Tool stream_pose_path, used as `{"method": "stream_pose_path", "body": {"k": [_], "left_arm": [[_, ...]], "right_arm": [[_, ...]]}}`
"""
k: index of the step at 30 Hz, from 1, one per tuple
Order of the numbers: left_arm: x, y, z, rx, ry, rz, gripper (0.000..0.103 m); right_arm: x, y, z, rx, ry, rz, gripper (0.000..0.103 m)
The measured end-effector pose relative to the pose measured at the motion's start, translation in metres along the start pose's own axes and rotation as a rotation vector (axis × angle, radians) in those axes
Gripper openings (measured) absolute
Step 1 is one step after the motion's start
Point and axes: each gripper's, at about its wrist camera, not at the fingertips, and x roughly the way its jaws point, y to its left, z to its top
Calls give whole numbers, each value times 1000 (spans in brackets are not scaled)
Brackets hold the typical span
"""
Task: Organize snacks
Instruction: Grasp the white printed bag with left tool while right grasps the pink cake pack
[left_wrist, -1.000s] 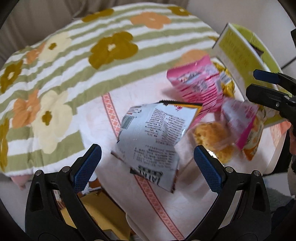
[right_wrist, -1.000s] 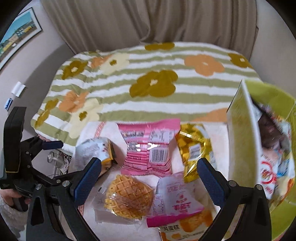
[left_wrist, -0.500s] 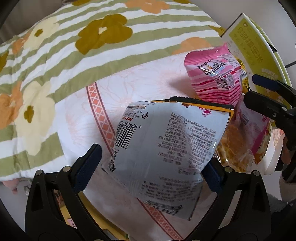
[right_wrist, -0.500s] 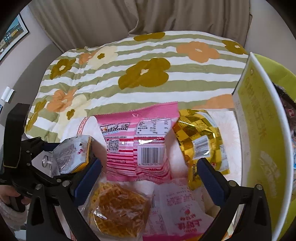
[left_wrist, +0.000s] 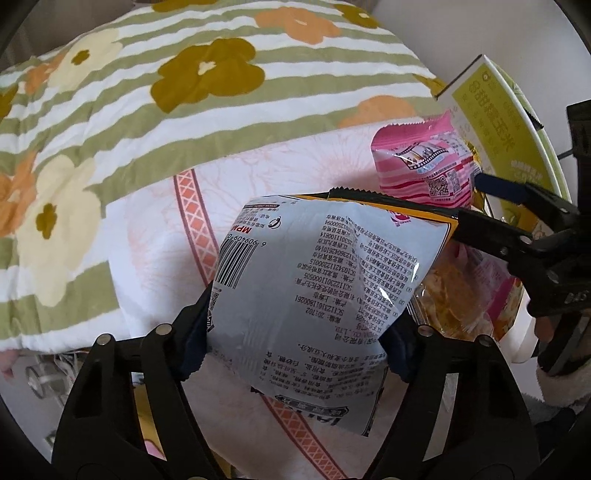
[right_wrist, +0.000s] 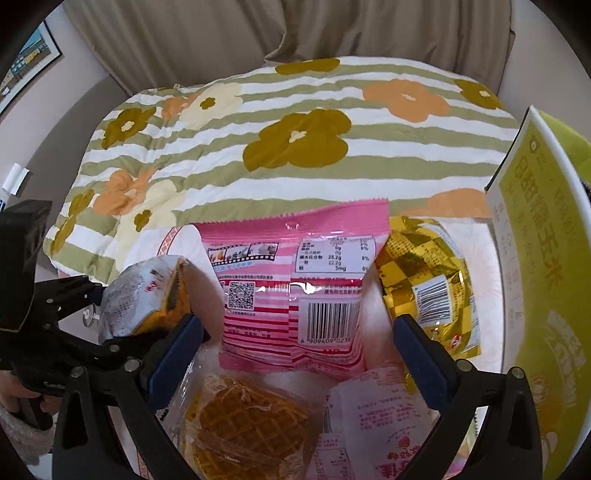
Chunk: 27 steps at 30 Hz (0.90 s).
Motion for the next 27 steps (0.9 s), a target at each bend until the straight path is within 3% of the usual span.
{"method": "stream_pose_path", "body": {"k": [8, 17, 22, 27], "left_arm": [[-17, 15, -9, -82, -40, -13, 73], [-35, 27, -23, -161, -87, -15, 73], [-47, 33, -30, -214, -115, -13, 73], [-66, 28, -32, -215, -159, 16, 73]], "right_arm": [[16, 0, 5, 26, 30, 42, 97], [26, 5, 6, -1, 42, 21, 78], [25, 8, 7, -30, 35, 22, 67], [6, 13, 9, -35, -17, 42, 66]]}}
